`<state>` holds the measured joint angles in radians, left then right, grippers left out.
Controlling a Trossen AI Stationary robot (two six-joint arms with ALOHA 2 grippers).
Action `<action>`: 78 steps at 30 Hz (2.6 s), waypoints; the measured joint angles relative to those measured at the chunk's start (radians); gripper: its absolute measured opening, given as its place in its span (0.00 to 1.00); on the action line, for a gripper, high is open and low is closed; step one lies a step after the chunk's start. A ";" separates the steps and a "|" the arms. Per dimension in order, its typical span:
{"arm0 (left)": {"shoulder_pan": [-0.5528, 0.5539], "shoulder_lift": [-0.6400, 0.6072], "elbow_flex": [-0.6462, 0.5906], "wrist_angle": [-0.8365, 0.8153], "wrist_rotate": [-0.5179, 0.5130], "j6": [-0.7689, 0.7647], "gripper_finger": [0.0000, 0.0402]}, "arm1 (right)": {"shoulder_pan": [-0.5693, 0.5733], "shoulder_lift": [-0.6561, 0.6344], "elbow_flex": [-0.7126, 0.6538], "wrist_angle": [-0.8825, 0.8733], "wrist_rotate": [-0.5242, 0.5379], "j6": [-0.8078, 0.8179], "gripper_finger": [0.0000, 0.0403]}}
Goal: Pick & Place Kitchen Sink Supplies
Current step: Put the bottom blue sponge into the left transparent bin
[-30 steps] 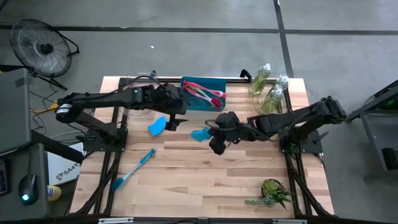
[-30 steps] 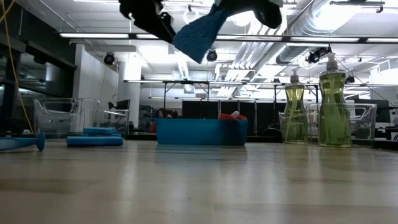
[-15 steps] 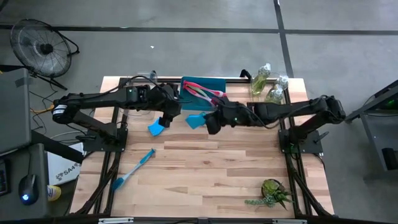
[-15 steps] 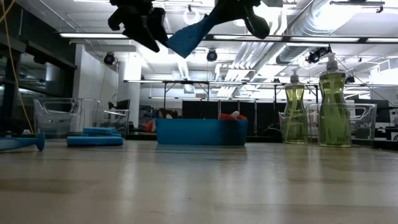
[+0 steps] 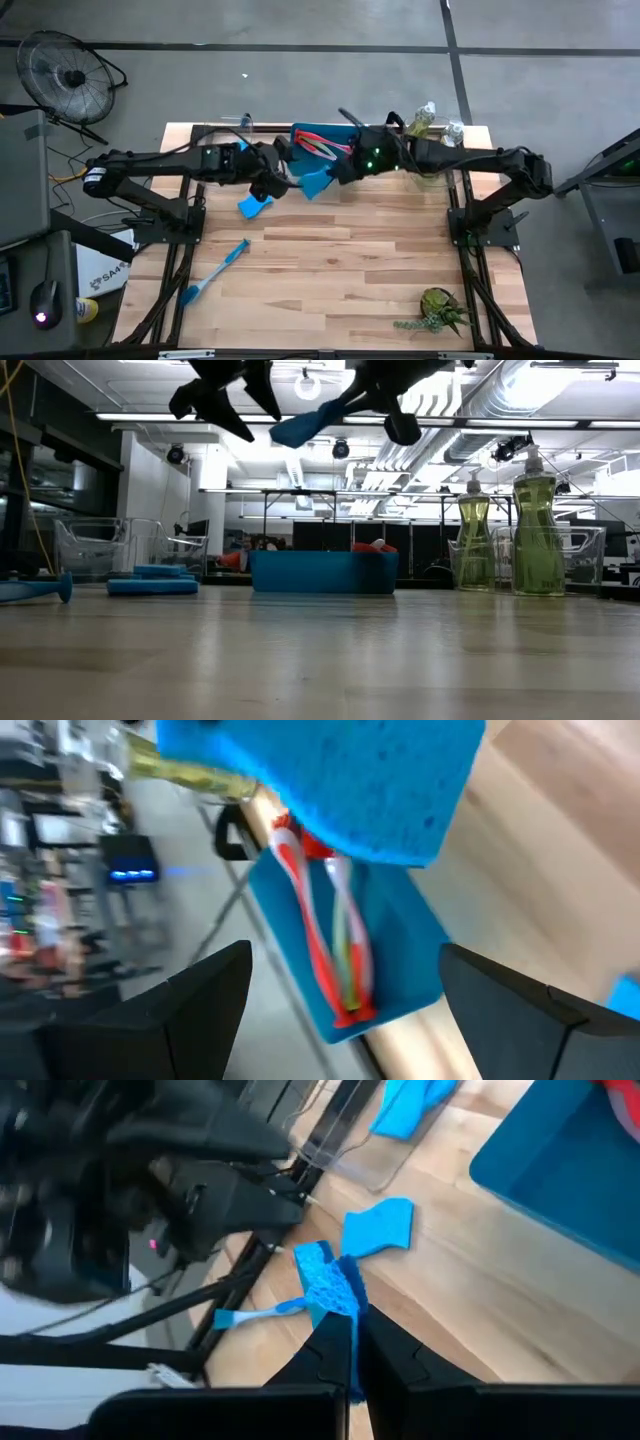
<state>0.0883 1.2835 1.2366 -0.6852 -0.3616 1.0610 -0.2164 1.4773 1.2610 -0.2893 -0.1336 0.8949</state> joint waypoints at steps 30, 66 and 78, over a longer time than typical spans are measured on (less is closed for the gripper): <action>-0.124 0.000 0.000 0.244 -0.169 0.281 0.60 | -0.176 0.000 0.000 0.210 -0.393 0.096 0.02; -0.124 0.000 0.000 0.251 -0.106 0.277 0.05 | -0.216 -0.019 0.000 0.254 -0.349 0.031 0.20; -0.107 0.001 0.000 0.202 -0.207 0.211 0.03 | -0.278 -0.184 0.000 0.150 -0.288 -0.099 0.32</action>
<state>-0.0188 1.2846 1.2369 -0.4833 -0.5684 1.2717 -0.4944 1.2931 1.2610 -0.1396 -0.4217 0.7959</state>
